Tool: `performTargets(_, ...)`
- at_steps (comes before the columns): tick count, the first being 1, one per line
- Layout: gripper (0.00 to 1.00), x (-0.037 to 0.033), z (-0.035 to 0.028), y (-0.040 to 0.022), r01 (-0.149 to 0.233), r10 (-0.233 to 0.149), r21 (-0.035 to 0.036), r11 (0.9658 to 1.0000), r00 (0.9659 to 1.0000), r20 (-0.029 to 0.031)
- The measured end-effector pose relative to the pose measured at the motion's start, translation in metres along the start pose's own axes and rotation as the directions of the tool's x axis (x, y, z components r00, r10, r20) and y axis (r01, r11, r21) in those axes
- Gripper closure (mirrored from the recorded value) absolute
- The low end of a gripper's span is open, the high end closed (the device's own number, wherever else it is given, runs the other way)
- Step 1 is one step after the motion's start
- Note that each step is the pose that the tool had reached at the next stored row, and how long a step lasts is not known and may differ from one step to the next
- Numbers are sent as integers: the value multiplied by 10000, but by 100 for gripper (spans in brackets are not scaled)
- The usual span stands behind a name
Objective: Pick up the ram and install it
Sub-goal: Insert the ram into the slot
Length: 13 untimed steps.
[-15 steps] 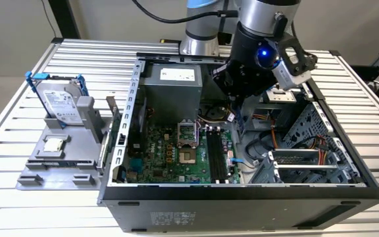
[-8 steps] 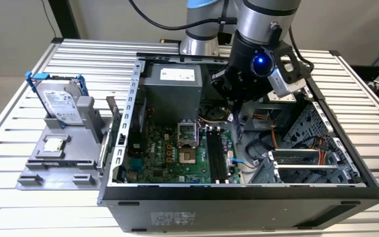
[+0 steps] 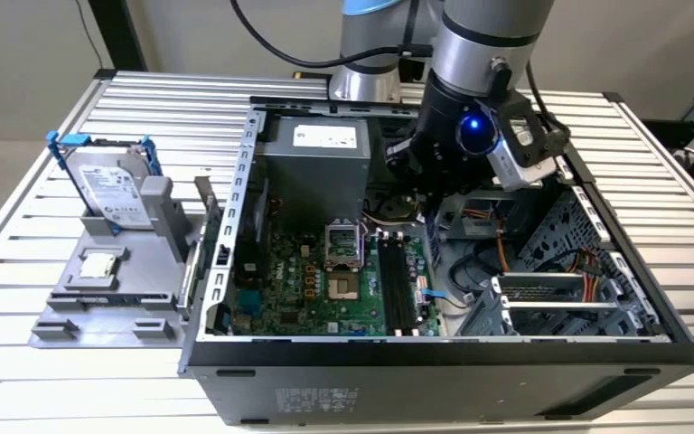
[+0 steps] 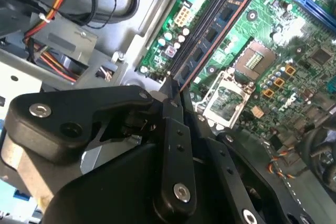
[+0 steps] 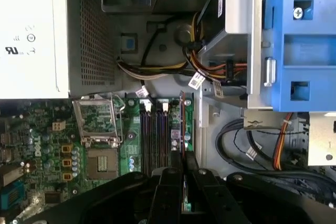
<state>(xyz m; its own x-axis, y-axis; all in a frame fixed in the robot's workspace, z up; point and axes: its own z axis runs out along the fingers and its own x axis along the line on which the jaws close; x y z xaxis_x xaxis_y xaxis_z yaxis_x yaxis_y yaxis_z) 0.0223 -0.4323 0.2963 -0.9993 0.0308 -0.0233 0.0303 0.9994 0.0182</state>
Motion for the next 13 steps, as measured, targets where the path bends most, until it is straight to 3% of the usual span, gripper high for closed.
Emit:
performTargets(2,100,-1,16,-8,1,-1,1,10000,10000,-6)
performTargets(5,100,-2,47,-114,1,-1,2,10000,10000,-7)
performTargets(7,100,0,81,-153,2,-2,2,10000,10000,-7)
performTargets(13,100,3,190,-184,3,-3,0,10000,10000,-7)
